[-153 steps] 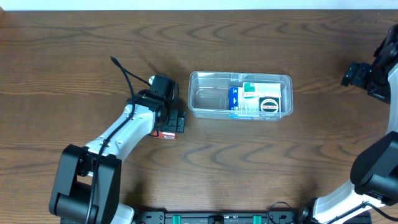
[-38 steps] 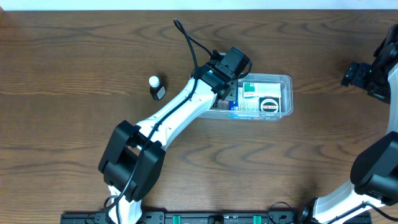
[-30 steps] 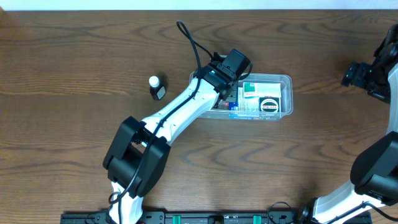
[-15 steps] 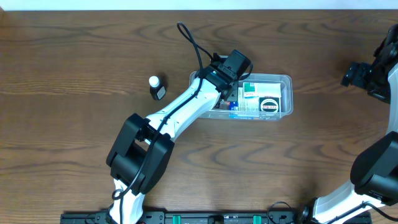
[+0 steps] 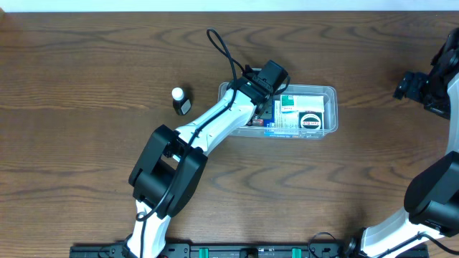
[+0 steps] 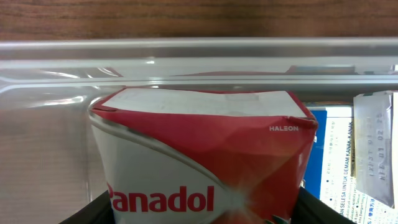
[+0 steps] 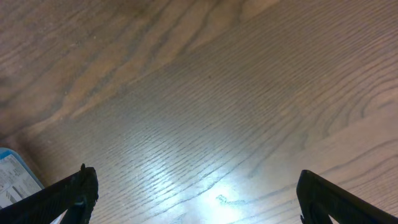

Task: Pack container
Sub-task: 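Lower the red box into the container's left side, then open the left gripper and lift it out of the container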

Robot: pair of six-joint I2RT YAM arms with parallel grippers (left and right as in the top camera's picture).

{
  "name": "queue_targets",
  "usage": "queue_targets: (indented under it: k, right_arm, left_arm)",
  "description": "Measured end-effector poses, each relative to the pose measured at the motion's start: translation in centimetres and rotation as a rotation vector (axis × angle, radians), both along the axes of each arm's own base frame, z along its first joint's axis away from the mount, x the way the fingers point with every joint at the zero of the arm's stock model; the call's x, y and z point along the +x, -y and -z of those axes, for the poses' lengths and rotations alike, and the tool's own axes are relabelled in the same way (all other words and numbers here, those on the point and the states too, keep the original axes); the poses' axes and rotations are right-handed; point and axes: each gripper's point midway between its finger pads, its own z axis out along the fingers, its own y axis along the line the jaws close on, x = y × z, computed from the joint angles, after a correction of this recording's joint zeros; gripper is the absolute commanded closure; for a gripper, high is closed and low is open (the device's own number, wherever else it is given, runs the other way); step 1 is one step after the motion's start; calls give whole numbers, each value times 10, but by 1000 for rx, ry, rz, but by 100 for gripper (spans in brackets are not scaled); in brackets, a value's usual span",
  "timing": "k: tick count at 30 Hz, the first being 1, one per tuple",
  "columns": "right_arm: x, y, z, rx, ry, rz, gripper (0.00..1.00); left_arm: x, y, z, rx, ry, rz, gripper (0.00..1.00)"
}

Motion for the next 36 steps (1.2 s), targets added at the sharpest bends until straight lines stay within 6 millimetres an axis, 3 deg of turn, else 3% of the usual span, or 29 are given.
queue_targets:
  k: [15, 25, 28, 31, 36]
  right_arm:
    - [0, 0, 0, 0, 0, 0, 1]
    - [0, 0, 0, 0, 0, 0, 1]
    - [0, 0, 0, 0, 0, 0, 1]
    - [0, 0, 0, 0, 0, 0, 1]
    - [0, 0, 0, 0, 0, 0, 1]
  left_arm:
    - [1, 1, 0, -4, 4, -2, 37]
    - [-1, -1, 15, 17, -24, -2, 37]
    - [-2, 0, 15, 14, -26, -1, 36]
    - [-2, 0, 15, 11, -28, 0, 27]
    - [-2, 0, 16, 11, -28, 0, 26]
